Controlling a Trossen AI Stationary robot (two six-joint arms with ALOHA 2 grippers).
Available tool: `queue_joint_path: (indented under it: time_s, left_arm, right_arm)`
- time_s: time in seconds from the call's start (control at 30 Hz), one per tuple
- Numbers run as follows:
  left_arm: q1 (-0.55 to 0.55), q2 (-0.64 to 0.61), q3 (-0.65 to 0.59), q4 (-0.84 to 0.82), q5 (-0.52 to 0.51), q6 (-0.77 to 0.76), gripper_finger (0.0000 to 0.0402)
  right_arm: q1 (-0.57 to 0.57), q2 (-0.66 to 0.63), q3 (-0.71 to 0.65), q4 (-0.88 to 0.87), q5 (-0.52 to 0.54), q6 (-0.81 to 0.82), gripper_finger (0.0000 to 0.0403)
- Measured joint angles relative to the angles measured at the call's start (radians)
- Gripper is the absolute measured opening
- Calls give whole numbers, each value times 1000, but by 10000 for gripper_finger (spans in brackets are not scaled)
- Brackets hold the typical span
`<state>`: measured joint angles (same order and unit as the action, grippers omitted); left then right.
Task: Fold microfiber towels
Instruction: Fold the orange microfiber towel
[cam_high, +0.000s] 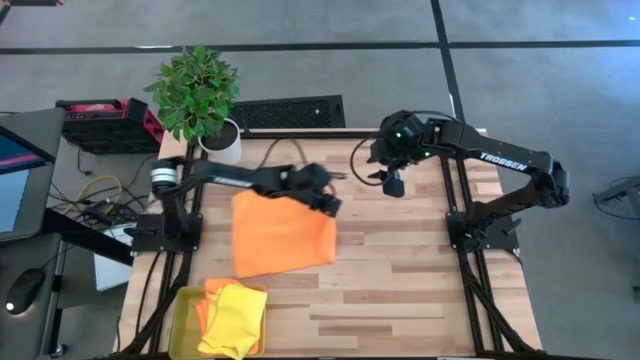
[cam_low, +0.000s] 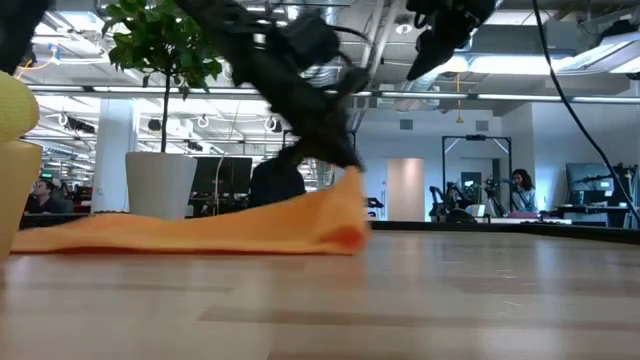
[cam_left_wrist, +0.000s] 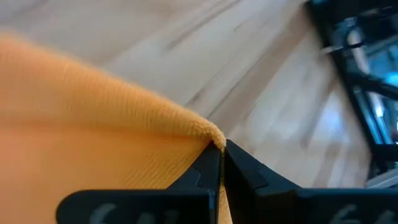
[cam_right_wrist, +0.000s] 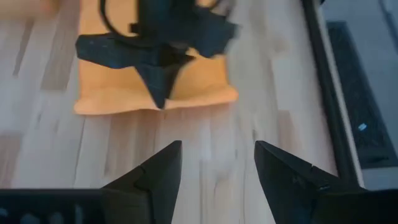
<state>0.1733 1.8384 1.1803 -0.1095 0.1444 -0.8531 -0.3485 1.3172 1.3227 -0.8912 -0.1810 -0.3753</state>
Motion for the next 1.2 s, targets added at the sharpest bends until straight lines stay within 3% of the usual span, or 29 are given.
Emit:
queue_joint_path:
  time_s: [0.27,0.43,0.77,1.07,1.2]
  left_arm:
    - [28,247,390,-166,68,152,0]
    - [28,330,536,-271,69,187,8]
    - [27,356,572,-269,70,239,44]
    - [24,356,571,-285,38,232,131]
    - [37,356,580,-295,86,243,160]
  right_arm:
    - [1,-34,1,-83,-1,-45,225]
    - [0,-66,0,-101,0,-77,225]
    - [0,-146,0,-104,2,-96,225]
    - [1,-175,0,-104,2,-96,225]
    - [1,-176,0,-104,1,-101,225]
